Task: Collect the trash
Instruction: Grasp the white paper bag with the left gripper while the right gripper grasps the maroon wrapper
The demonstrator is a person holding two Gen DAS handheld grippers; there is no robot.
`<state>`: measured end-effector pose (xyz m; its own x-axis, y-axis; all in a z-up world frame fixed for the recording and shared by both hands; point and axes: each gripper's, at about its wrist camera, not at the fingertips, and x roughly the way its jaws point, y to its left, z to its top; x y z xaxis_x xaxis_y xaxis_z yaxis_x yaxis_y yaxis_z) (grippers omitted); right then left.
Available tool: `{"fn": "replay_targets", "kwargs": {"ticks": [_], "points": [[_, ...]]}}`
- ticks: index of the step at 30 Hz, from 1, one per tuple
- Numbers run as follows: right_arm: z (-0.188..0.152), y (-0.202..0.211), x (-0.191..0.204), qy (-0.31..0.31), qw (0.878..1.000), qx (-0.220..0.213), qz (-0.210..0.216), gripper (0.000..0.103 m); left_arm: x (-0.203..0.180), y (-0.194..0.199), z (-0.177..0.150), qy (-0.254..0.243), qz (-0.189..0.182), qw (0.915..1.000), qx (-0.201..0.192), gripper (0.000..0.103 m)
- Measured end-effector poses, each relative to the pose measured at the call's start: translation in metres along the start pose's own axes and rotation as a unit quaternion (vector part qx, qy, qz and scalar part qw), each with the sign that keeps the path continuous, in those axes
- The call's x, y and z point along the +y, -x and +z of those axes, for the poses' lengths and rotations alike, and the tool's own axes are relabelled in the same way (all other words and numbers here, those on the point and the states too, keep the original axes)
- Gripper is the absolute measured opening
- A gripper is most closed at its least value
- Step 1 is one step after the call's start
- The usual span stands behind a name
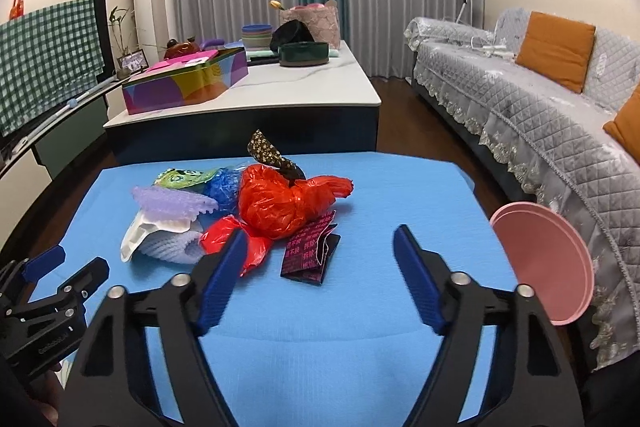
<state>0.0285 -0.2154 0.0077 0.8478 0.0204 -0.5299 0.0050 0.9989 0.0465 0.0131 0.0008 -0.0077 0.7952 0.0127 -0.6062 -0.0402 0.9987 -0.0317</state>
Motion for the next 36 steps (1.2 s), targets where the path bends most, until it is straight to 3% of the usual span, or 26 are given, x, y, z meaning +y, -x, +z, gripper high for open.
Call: {"fn": "replay_targets", "kwargs": {"ticks": [3,13,19,21,23,27,30,32,36], "points": [[0.002,-0.020,-0.006,-0.019,0.999,0.029,0.016,0.061,0.001,-0.012,0.003,0.001,0.008,1.0000,-0.001,0.076],[0.000,-0.081,-0.016,-0.054,0.994,0.094,0.032,0.060,0.007,-0.072,0.002,-0.002,0.045,0.9979,0.047,0.073],[-0.010,-0.106,-0.012,-0.057,0.988,0.135,0.054,0.042,0.014,-0.092,0.004,0.015,0.058,0.9963,0.061,0.061],[-0.012,-0.108,-0.011,-0.055,0.986,0.142,0.062,0.027,0.013,-0.094,0.003,0.012,0.050,0.9965,0.065,0.051],[-0.013,-0.109,-0.009,-0.047,0.986,0.146,0.066,0.015,0.010,-0.092,0.003,0.003,0.045,0.9970,0.063,0.040],[-0.011,-0.103,-0.008,-0.043,0.987,0.136,0.077,0.009,0.012,-0.084,0.008,0.004,0.051,0.9976,0.047,0.032],[-0.006,-0.092,-0.007,-0.036,0.989,0.117,0.078,0.006,0.014,-0.077,0.012,0.004,0.060,0.9975,0.038,0.028],[-0.001,-0.083,-0.008,-0.034,0.991,0.102,0.081,0.006,0.017,-0.072,0.016,0.004,0.066,0.9973,0.030,0.016],[0.009,-0.064,-0.008,-0.029,0.993,0.075,0.084,0.006,0.022,-0.056,0.022,0.013,0.067,0.9976,0.011,0.008]]}}
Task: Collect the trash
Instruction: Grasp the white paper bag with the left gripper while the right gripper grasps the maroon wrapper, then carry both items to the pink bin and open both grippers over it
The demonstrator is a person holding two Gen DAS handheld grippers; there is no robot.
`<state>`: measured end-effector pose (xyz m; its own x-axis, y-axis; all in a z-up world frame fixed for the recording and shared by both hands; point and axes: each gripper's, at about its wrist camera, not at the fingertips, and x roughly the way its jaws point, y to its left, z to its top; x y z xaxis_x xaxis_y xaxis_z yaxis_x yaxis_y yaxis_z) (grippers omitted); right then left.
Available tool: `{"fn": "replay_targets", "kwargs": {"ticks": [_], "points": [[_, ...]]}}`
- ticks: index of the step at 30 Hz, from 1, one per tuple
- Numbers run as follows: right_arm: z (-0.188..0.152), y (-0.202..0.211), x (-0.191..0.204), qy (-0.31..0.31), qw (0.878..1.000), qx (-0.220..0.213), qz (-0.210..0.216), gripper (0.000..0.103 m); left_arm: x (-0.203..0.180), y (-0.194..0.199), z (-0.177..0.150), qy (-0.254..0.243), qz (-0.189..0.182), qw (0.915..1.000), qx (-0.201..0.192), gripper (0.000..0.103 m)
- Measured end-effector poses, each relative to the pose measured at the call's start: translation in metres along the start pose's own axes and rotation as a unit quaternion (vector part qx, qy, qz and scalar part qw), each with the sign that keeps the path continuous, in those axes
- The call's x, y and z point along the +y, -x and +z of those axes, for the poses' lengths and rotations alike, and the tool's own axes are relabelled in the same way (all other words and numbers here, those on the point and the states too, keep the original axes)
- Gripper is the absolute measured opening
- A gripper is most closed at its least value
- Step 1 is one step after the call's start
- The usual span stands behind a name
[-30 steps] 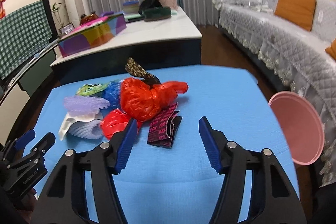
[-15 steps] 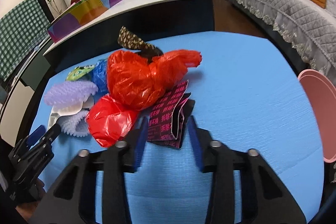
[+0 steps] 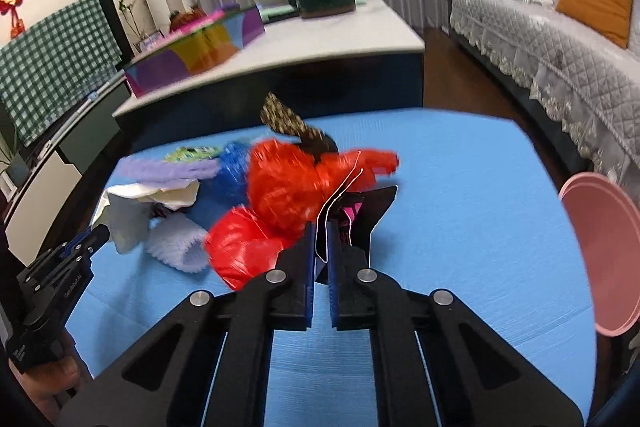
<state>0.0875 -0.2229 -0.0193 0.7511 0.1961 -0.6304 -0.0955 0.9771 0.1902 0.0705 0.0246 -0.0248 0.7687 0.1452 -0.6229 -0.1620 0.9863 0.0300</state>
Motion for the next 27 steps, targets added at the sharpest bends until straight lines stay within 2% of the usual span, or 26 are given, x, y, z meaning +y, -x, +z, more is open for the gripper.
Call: {"fn": "replay_targets", "kwargs": {"ticks": [2,11,20,25,27], "points": [[0.003,0.013,0.001,0.000,1.000,-0.012,0.003,0.006,0.003,0.007,0.001,0.003,-0.003,1.0000,-0.005,0.004],[0.012,0.059,-0.006,0.000,0.998,-0.056,-0.007,0.006,0.005,0.038,0.006,0.007,-0.020,0.9993,-0.032,0.004],[0.014,0.096,-0.030,-0.005,0.996,-0.087,-0.030,0.006,-0.008,0.065,0.017,0.007,-0.030,0.9973,-0.067,0.004],[0.016,0.116,-0.045,0.000,0.992,-0.111,-0.054,0.006,-0.025,0.075,0.024,0.004,-0.045,0.9959,-0.079,0.004],[0.017,0.124,-0.054,0.000,0.991,-0.118,-0.062,0.006,-0.035,0.077,0.028,0.004,-0.063,0.9950,-0.078,0.004]]}}
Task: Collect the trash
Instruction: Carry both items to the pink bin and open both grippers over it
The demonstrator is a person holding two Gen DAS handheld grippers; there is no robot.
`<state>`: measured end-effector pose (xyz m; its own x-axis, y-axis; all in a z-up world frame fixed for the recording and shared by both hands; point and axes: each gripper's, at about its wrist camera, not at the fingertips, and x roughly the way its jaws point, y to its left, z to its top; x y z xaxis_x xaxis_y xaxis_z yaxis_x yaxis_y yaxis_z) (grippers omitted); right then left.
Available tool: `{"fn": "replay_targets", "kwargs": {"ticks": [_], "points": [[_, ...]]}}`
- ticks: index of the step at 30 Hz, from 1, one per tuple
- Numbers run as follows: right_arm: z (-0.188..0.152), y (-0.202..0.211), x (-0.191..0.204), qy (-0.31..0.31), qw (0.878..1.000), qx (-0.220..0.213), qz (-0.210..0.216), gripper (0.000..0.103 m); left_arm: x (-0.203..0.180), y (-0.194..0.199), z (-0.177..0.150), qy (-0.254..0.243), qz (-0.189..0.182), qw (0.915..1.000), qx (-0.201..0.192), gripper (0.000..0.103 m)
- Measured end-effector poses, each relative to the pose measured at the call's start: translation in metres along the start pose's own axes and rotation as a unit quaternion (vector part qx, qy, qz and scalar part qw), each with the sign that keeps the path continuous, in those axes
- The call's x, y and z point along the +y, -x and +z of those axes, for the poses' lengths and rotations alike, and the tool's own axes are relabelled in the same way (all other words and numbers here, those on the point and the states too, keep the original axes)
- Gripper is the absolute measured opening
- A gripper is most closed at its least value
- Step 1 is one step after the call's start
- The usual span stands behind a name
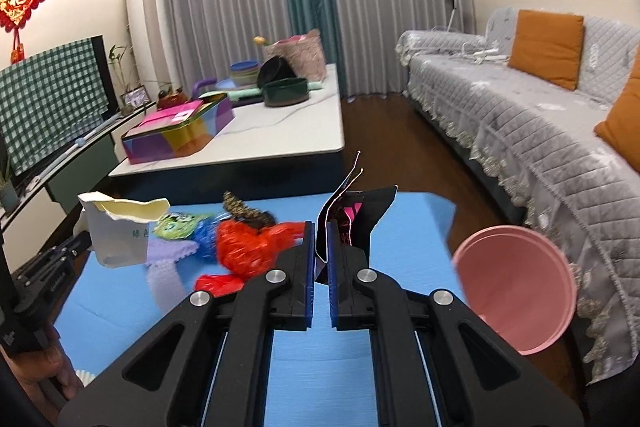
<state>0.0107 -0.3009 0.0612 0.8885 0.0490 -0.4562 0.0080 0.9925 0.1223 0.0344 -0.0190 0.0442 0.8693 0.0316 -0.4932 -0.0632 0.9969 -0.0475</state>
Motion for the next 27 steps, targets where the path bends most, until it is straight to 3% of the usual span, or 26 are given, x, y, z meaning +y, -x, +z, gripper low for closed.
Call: {"fn": "replay_targets", "kwargs": {"ticks": [9,16,27], "points": [[0.003,0.020,-0.057,-0.012,0.999,-0.014,-0.049,0.006,-0.070,-0.006,0.003,-0.022,-0.069,0.9972,0.019,0.004],[0.008,0.031,-0.105,-0.021,0.996,-0.021,-0.086,0.006,-0.132,-0.018,0.007,-0.029,-0.122,0.9911,0.044,0.004],[0.019,0.035,-0.183,-0.041,0.991,-0.017,-0.126,0.006,-0.239,-0.037,0.014,-0.040,-0.184,0.9809,0.051,0.004]]}}
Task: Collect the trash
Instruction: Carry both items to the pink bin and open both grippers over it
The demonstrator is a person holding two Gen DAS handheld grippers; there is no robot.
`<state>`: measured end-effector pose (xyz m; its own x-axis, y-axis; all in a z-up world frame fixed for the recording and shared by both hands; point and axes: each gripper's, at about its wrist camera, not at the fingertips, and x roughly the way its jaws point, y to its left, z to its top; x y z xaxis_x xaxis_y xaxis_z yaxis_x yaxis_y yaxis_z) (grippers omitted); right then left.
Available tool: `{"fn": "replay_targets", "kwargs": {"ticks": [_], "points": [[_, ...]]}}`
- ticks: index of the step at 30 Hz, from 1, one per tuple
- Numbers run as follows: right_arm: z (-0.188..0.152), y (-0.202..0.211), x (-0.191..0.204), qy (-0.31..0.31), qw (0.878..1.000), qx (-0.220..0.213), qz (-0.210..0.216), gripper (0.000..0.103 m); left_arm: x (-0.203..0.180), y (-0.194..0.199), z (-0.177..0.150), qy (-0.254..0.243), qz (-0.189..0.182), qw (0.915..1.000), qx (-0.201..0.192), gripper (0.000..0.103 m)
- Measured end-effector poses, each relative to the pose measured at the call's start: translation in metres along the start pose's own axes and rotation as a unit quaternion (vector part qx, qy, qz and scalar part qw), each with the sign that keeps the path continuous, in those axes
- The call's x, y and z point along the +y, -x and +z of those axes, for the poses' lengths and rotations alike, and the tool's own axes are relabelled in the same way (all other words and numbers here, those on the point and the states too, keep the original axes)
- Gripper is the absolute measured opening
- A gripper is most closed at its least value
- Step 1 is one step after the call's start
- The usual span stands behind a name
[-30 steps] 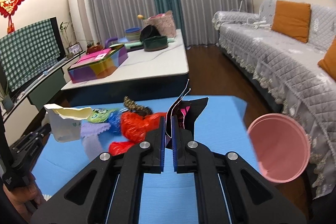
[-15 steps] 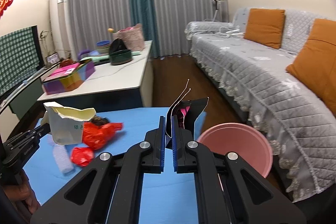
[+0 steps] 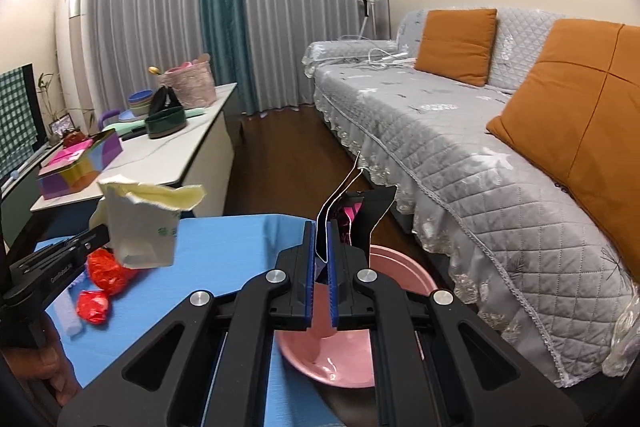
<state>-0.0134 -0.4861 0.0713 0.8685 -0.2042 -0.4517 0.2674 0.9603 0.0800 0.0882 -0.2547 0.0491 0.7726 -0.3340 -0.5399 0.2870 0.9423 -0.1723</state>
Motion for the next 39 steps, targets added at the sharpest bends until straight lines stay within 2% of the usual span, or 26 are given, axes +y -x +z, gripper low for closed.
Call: {"fn": "replay_targets", "kwargs": {"ticks": [5,13,21,29,32,33,34,35,36,39], "points": [[-0.001,-0.014,-0.020,-0.011,1.000,0.010,-0.011,0.006,-0.040,-0.024,-0.002,-0.012,-0.020,0.9997,0.011,0.004],[-0.004,-0.028,-0.027,-0.007,0.999,0.018,-0.028,0.006,-0.075,-0.063,-0.007,-0.019,-0.035,0.9984,0.040,0.004],[-0.009,-0.043,-0.034,-0.010,0.999,0.030,-0.035,0.006,-0.089,-0.086,-0.015,-0.035,-0.038,0.9972,0.054,0.004],[-0.012,-0.052,-0.034,-0.011,0.999,0.039,-0.036,0.007,-0.093,-0.092,-0.015,-0.045,-0.041,0.9965,0.056,0.004],[-0.013,-0.054,-0.033,-0.009,0.998,0.044,-0.041,0.012,-0.094,-0.097,-0.014,-0.044,-0.051,0.9957,0.064,0.008],[-0.013,-0.056,-0.034,-0.010,0.998,0.048,-0.043,0.023,-0.093,-0.100,-0.015,-0.044,-0.050,0.9953,0.070,0.014],[-0.013,-0.056,-0.035,-0.013,0.998,0.049,-0.046,0.034,-0.091,-0.103,-0.016,-0.042,-0.047,0.9948,0.080,0.034],[-0.013,-0.055,-0.036,-0.016,0.997,0.047,-0.051,0.053,-0.087,-0.103,-0.017,-0.037,-0.044,0.9948,0.084,0.044],[-0.013,-0.054,-0.037,-0.018,0.997,0.044,-0.056,0.062,-0.083,-0.103,-0.018,-0.033,-0.038,0.9952,0.084,0.044],[-0.011,-0.051,-0.038,-0.022,0.997,0.038,-0.059,0.062,-0.071,-0.096,-0.020,-0.022,-0.034,0.9960,0.080,0.043]]}}
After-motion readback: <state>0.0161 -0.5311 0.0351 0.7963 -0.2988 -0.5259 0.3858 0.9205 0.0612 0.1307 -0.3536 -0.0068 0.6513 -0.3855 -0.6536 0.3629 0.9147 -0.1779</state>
